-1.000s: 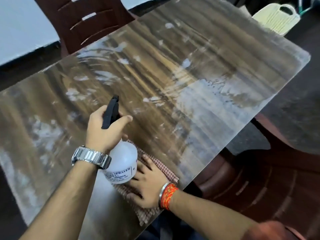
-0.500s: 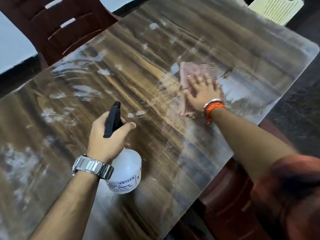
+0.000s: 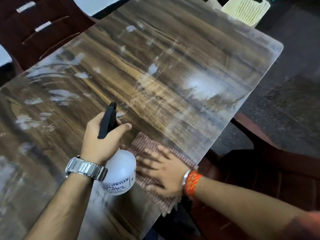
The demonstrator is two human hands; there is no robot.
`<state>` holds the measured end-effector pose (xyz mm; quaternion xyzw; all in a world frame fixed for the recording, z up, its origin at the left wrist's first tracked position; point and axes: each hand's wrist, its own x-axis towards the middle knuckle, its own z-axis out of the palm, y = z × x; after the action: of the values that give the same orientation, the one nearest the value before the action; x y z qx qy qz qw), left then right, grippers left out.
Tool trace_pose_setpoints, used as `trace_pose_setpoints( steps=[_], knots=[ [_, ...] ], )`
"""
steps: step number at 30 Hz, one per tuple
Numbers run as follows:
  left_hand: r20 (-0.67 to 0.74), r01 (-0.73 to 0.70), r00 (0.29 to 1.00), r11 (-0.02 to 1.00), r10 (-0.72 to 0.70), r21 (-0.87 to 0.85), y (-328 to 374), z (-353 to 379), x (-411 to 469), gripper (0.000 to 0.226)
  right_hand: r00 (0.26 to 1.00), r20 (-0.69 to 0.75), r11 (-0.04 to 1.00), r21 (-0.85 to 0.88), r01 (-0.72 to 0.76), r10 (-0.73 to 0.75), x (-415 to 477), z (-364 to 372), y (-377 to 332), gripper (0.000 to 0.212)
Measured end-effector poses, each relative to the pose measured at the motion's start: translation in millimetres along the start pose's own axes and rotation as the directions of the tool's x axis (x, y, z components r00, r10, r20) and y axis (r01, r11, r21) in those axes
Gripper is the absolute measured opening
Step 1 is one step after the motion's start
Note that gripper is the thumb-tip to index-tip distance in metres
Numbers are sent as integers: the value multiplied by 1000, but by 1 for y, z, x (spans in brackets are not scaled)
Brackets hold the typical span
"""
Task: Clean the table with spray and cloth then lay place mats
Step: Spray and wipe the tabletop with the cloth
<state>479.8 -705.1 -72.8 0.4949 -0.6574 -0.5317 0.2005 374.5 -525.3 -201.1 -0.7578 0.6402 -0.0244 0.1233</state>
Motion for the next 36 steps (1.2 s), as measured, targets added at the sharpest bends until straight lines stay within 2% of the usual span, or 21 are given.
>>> trace_pose_setpoints(
  steps=[1,3,4,6,8,9,10,12,14,15,17,18,20,22,24,26,27,30,33,35,36],
  knots=[
    [7,-6,1000,1000,6,16,-1,3,-2,29,999,-10,999,-17,-45,45,-9,-4,21,68],
    [13,-21,1000,999,20,39,-1,6,-7,28,957,-77,958,-27,-284,281,-18,-18,78,70],
    [16,-25,1000,999,24,48,-2,7,-10,28,891,-111,896,-9,-443,440,-21,-26,111,70],
    [14,-29,999,999,29,41,-3,7,-18,28,701,-67,704,47,-708,710,-25,-43,169,71],
    [5,-32,999,999,32,42,-3,6,-24,29,563,-32,562,120,-818,826,-20,-53,189,71],
    [3,-28,1000,999,28,43,-1,5,-28,29,539,-43,540,119,-833,841,-14,-54,180,72],
    [3,-25,1000,999,24,42,0,5,-31,29,557,-60,560,89,-824,829,-8,-49,160,72],
    [-2,-25,1000,999,25,40,2,5,-34,27,711,-62,714,57,-698,700,4,-35,90,73],
    [-10,-35,999,998,35,47,5,6,-38,27,885,-57,884,115,-453,461,6,-15,-4,70],
    [-18,-41,999,998,42,55,7,7,-39,28,944,-54,939,136,-317,327,3,-3,-50,68],
    [-21,-52,998,996,53,69,11,9,-43,28,992,11,981,145,-127,126,-4,14,-113,63],
    [-14,-51,999,997,52,58,12,9,-45,27,997,26,987,141,-76,73,-7,20,-125,60],
    [1,-44,999,998,44,53,14,11,-48,27,1000,6,989,149,-11,10,-14,24,-117,58],
    [2,-49,999,996,49,72,17,11,-51,30,999,-33,991,131,-12,16,-24,22,-84,57],
    [-8,-50,999,996,51,71,17,11,-56,33,988,-87,990,68,-121,127,-35,11,-31,60],
    [-15,-47,999,997,48,62,15,11,-61,32,944,-117,951,5,-309,307,-48,-5,39,62],
    [-15,-51,999,997,52,61,12,11,-64,34,902,-120,908,-11,-418,414,-54,-13,76,63],
    [-18,-54,998,996,56,76,6,10,-72,39,705,-76,709,41,-704,705,-62,-32,162,66],
    [-13,-47,999,997,48,63,4,8,-84,44,554,-54,556,110,-824,831,-51,-36,179,60],
    [-23,-43,999,997,45,60,3,5,-92,40,510,-62,513,141,-846,858,-43,-34,161,58],
    [-37,-41,998,998,43,57,2,3,-95,37,514,-69,518,150,-842,855,-40,-32,147,58]
  ],
)
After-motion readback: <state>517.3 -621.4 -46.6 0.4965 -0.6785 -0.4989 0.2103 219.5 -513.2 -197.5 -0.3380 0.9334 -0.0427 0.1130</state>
